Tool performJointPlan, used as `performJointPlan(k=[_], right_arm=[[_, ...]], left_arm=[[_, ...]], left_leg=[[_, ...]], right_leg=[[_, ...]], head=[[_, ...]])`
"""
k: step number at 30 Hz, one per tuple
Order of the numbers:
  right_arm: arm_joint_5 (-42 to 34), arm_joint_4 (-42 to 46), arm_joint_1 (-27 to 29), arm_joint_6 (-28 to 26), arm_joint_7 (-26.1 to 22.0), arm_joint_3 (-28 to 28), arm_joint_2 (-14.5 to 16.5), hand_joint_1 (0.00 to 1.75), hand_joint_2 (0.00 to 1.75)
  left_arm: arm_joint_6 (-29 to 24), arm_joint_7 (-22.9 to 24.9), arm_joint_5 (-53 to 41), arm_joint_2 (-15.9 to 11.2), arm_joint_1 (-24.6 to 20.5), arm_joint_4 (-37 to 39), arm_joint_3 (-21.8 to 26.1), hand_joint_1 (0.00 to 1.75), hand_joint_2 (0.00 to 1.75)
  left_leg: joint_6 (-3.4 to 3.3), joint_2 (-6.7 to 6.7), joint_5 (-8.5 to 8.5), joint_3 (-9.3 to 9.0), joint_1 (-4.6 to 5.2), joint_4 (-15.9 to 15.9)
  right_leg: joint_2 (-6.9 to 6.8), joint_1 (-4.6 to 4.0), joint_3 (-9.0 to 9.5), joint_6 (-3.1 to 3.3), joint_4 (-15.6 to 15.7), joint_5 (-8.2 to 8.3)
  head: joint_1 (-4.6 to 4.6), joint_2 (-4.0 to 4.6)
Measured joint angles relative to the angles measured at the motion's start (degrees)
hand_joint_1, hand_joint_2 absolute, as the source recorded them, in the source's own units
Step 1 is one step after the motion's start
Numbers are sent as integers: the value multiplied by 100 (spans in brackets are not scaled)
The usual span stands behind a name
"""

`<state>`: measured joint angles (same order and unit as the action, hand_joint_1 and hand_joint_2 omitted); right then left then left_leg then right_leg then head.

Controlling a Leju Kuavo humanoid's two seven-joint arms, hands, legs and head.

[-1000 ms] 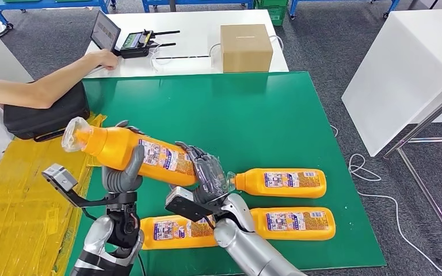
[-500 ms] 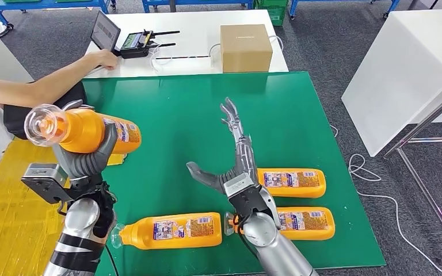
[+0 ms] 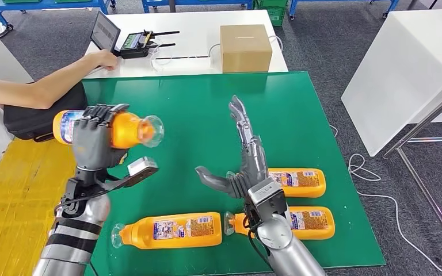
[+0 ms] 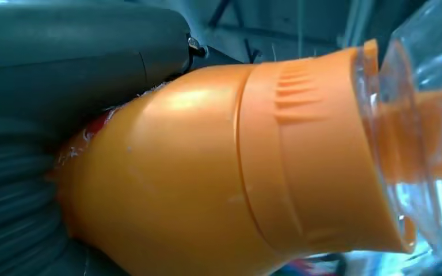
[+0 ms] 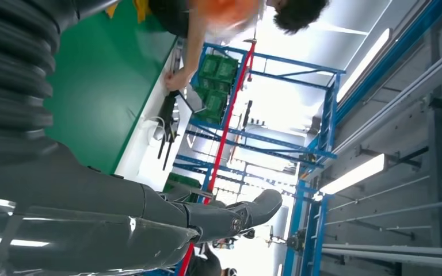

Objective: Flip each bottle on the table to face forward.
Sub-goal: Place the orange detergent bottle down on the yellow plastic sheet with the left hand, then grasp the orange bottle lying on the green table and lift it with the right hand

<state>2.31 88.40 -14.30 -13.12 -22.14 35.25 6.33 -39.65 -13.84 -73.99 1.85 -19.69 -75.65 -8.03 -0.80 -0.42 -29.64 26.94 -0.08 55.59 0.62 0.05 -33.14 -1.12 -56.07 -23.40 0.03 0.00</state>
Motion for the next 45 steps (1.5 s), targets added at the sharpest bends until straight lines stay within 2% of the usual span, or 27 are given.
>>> performJointPlan(k=[3,8,12,20,29,30,33,34,40,45], right_arm=[[1,102,26,57,41,-40,-88,0,175],[31,186,38,76,102,-52,-211,0,175],[37,204,38,77,115,-52,-279,0,175],[43,219,36,49,115,-52,-338,0,175],[212,251,33,-143,96,-47,-358,0,175],[229,253,33,-157,93,-46,-359,0,175],[272,255,34,-181,91,-44,-362,0,175],[285,255,34,-189,92,-42,-362,0,175],[386,247,33,-219,120,-35,-369,0,175],[471,193,31,-246,169,-34,-393,0,175]], left_arm=[[-2,825,-1012,-212,-324,915,6,175,175],[-7,1714,-1538,-595,-780,2586,-217,175,175],[-13,1808,-1568,-770,-935,3373,-383,175,175],[-22,1860,-1521,-863,-1201,4206,-487,175,175],[356,2111,-1335,-1010,-1612,5143,-483,175,175],[372,2118,-1311,-1021,-1632,5200,-474,168,175],[377,2116,-1245,-1040,-1667,5319,-447,38,175],[366,2107,-1214,-1043,-1670,5342,-430,0,175],[258,2031,-1031,-1035,-1682,5434,-299,0,175],[406,2115,-946,-967,-1747,5491,-214,0,175]], left_leg=[[0,-5,0,-4,0,0],[3,-6,2,-4,-4,0],[3,-6,2,2,-6,0],[3,-2,2,5,-1,0],[3,-1,2,4,-3,0],[3,-1,2,4,-4,0],[4,-1,2,5,-4,0],[4,-1,2,5,-5,0],[3,-1,2,4,-4,0],[3,1,2,4,-2,0]], right_leg=[[4,-2,0,0,-2,1],[7,-10,-2,1,-8,0],[6,-13,-3,1,-8,-1],[3,-1,-2,1,-4,-1],[3,-6,-3,1,-6,-1],[3,-7,-3,1,-7,-1],[3,-7,-3,1,-7,-1],[3,-6,-2,1,-7,-1],[3,-3,-2,1,-5,-1],[2,-2,-2,1,-5,-1]], head=[[0,0],[-2,0],[0,0],[1,0],[0,0],[-1,0],[-1,0],[-1,0],[0,0],[-1,0]])
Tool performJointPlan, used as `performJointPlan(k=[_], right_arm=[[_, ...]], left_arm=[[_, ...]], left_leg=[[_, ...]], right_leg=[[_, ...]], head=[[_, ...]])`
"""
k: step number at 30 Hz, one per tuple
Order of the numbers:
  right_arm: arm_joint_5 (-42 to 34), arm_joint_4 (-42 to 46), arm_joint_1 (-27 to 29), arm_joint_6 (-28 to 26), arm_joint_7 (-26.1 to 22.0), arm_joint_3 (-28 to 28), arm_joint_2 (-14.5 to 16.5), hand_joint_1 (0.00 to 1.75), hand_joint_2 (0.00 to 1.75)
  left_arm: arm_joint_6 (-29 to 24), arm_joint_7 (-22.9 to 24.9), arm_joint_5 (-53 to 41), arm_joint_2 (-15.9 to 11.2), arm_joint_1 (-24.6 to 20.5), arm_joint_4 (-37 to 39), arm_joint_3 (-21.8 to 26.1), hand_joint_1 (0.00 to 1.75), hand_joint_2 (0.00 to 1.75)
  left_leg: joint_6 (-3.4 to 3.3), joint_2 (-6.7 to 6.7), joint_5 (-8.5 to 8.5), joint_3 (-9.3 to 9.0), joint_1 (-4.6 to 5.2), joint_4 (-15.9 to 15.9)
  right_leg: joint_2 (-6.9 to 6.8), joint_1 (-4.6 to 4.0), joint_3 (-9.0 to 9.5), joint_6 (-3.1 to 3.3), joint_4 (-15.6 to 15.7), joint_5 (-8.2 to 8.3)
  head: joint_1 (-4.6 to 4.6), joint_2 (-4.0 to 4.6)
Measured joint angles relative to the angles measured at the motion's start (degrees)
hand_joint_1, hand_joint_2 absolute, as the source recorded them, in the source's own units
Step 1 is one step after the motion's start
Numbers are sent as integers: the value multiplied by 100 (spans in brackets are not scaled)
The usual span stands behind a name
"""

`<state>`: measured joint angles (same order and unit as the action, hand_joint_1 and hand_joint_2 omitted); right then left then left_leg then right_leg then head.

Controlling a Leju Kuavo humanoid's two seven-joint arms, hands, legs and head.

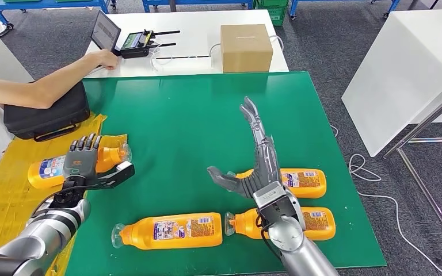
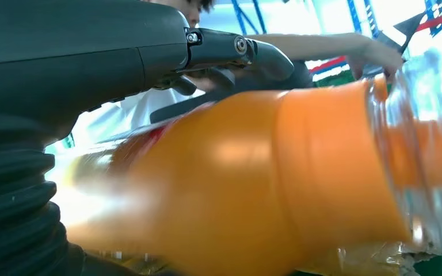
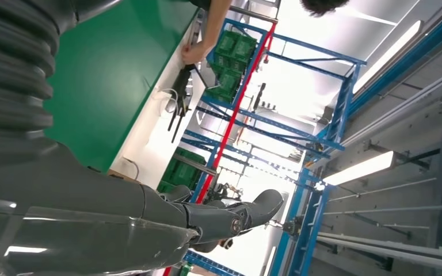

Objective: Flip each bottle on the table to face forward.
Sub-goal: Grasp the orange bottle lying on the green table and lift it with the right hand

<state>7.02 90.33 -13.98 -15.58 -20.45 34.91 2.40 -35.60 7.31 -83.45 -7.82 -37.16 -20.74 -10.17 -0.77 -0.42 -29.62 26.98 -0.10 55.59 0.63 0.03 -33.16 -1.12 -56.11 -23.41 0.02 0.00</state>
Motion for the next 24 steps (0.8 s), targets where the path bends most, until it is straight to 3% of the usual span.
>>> performJointPlan(k=[13,17,21,24], right_arm=[[300,-161,1,-8,75,-5,7,0,175],[450,-172,26,44,128,-56,12,0,175],[601,-172,100,145,198,-160,46,0,175],[644,-169,142,184,215,-219,60,0,175]], left_arm=[[110,-886,770,245,-50,23,363,0,175],[779,-1197,1032,280,-193,-29,495,0,175],[1620,-1131,935,263,-461,-221,492,0,175],[1842,-1083,927,240,-644,-373,483,0,175]], left_leg=[[0,-1,0,-1,0,0],[0,1,0,-1,0,0],[0,1,1,1,-1,1],[0,2,0,0,-1,1]], right_leg=[[0,-2,-1,0,-1,0],[0,-2,0,0,0,0],[-1,-1,0,0,-1,0],[-1,-1,0,0,-2,0]], head=[[0,0],[2,0],[1,0],[0,0]])
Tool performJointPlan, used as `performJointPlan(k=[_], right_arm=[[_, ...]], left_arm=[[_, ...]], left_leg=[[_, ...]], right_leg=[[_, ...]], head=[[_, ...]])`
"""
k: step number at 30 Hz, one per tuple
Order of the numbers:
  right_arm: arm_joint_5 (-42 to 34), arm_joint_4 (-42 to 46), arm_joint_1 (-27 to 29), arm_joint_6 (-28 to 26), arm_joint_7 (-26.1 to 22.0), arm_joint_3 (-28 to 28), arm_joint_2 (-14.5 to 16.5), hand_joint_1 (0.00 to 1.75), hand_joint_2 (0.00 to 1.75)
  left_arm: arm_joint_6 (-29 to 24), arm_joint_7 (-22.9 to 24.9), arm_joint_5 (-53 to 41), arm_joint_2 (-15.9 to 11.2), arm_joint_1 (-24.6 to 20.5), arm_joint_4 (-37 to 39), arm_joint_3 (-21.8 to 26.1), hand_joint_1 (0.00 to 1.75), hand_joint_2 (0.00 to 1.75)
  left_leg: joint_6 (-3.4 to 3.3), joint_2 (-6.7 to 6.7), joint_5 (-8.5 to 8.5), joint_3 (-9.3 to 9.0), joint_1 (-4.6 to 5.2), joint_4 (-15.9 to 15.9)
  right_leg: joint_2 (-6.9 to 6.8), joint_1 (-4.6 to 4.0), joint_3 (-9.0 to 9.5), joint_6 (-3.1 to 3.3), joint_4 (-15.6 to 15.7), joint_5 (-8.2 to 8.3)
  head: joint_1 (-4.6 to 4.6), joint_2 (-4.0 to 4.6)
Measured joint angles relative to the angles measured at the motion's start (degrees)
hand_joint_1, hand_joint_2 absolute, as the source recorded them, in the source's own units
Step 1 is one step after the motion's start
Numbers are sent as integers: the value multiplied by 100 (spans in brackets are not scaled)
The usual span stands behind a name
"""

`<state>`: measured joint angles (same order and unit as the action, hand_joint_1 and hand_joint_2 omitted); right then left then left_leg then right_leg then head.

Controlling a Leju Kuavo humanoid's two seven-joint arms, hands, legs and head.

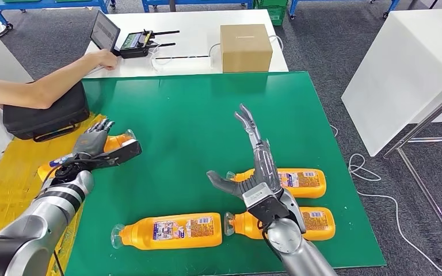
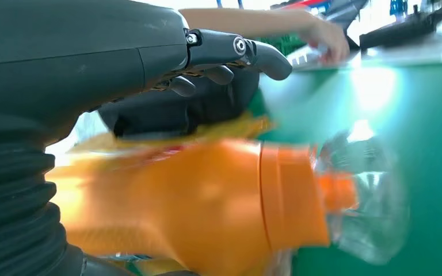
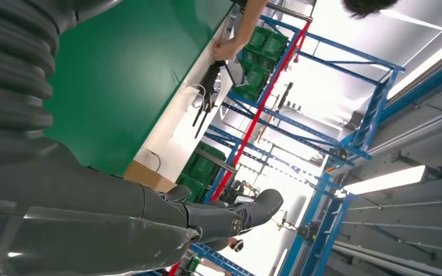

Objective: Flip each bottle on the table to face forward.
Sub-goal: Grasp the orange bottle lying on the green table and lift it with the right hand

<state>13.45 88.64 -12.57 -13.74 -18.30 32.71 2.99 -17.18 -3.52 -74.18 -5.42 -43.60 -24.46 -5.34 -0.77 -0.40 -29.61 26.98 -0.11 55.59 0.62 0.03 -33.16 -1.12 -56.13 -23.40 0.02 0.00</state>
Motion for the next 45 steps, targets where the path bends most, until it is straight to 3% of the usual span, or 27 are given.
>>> performJointPlan(k=[10,15,19,23,32,37,45], right_arm=[[200,21,133,189,37,-223,66,0,175],[750,11,132,580,125,-162,41,0,175],[1479,-175,-37,982,319,230,-36,0,175],[2011,-531,-271,1163,456,768,-114,0,175],[2217,-946,-515,1317,514,1293,-209,0,175],[2578,-1488,-875,1549,669,1870,-226,0,175],[2808,-2646,-1333,1568,1032,2711,26,0,175]], left_arm=[[406,9,633,-161,-141,-658,-261,0,175],[615,-473,1687,-241,-93,-1280,-303,0,175],[813,-1032,2929,-237,159,-1917,-287,0,175],[935,-1300,3776,-179,451,-2497,-221,0,175],[974,-1416,4158,-111,718,-3045,-150,0,175],[938,-1555,4664,7,818,-3216,-113,0,175],[1010,-1693,5117,196,875,-3286,-115,0,175]], left_leg=[[0,-1,0,0,0,0],[0,0,0,2,-1,-1],[0,-2,0,2,-1,-1],[0,0,0,2,-1,-1],[0,0,0,3,-1,-1],[0,0,0,2,-1,-1],[1,0,0,2,-1,-1]], right_leg=[[0,-1,-1,0,0,0],[0,0,0,0,-1,0],[1,0,0,0,0,0],[0,-1,-1,0,1,0],[-1,0,0,0,1,0],[-1,0,0,0,0,0],[-1,-1,0,0,-1,0]], head=[[1,0],[1,0],[2,0],[1,0],[1,0],[1,0],[0,0]])
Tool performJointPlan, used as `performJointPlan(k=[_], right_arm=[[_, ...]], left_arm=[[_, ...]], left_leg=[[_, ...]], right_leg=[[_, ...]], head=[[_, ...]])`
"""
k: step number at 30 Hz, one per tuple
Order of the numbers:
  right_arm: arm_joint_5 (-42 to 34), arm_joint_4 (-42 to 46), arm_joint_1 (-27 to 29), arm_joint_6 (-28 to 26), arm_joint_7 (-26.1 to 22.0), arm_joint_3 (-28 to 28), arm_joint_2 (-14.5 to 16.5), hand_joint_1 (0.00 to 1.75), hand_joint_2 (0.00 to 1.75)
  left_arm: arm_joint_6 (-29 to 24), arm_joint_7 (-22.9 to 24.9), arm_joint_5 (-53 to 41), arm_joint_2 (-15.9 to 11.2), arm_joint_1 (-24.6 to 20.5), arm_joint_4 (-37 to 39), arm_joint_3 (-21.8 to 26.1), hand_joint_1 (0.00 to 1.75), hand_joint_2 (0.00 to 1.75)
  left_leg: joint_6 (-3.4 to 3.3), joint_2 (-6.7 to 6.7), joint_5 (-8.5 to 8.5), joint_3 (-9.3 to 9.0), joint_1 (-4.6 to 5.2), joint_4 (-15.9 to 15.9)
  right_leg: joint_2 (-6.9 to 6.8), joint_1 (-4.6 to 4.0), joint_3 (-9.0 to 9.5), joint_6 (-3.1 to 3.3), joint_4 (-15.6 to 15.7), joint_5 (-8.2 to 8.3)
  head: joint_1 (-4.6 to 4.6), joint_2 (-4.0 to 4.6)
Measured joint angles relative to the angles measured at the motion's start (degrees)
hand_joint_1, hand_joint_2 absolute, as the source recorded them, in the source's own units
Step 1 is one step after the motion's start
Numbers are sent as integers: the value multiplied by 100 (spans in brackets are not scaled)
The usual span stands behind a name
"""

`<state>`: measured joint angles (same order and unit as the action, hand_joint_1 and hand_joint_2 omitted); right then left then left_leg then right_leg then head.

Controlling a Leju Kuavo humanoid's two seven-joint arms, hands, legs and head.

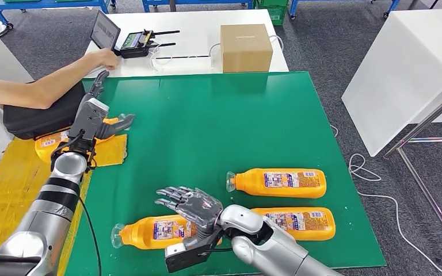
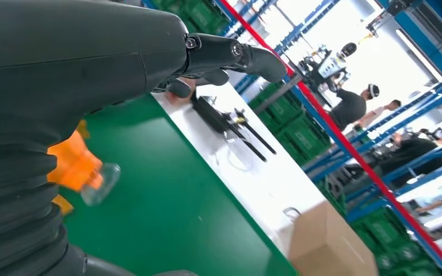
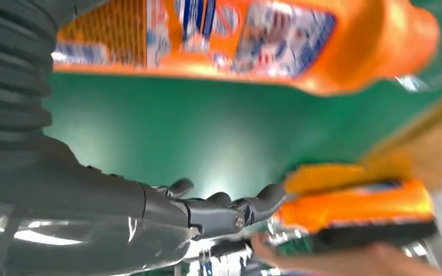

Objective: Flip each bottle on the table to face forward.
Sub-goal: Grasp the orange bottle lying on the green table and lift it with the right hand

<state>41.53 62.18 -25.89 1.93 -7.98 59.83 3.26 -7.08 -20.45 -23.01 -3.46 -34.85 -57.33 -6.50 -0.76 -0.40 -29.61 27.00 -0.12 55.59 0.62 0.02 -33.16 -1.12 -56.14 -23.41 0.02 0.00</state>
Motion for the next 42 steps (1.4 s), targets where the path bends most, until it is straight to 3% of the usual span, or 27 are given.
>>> performJointPlan(k=[15,23,27,31,32,42], right_arm=[[314,-1449,-423,-75,399,511,553,0,175],[395,-1816,-571,-117,475,609,675,0,175],[654,-1967,-622,-197,737,651,727,0,175],[980,-2196,-698,-308,1059,655,805,168,175],[1060,-2255,-722,-303,1116,655,823,175,175],[1352,-2712,-1012,-47,1218,652,892,175,175]], left_arm=[[105,-14,338,182,23,-108,-42,0,175],[105,-6,361,201,24,-108,-105,0,175],[110,21,405,209,27,-108,-127,0,175],[111,54,424,219,57,-108,-164,0,175],[113,57,427,221,68,-109,-169,0,175],[120,86,436,248,110,-119,-250,0,175]], left_leg=[[0,-1,0,-5,1,0],[1,-1,1,-9,1,0],[1,-2,1,-12,2,0],[2,-2,1,-21,2,0],[2,-2,2,-24,2,0],[2,-1,2,-35,2,0]], right_leg=[[1,0,1,0,1,0],[1,0,3,0,1,0],[2,0,6,0,2,0],[1,0,15,0,2,1],[1,0,17,1,2,1],[1,0,30,0,1,1]], head=[[0,0],[1,0],[0,0],[0,0],[0,0],[0,0]])
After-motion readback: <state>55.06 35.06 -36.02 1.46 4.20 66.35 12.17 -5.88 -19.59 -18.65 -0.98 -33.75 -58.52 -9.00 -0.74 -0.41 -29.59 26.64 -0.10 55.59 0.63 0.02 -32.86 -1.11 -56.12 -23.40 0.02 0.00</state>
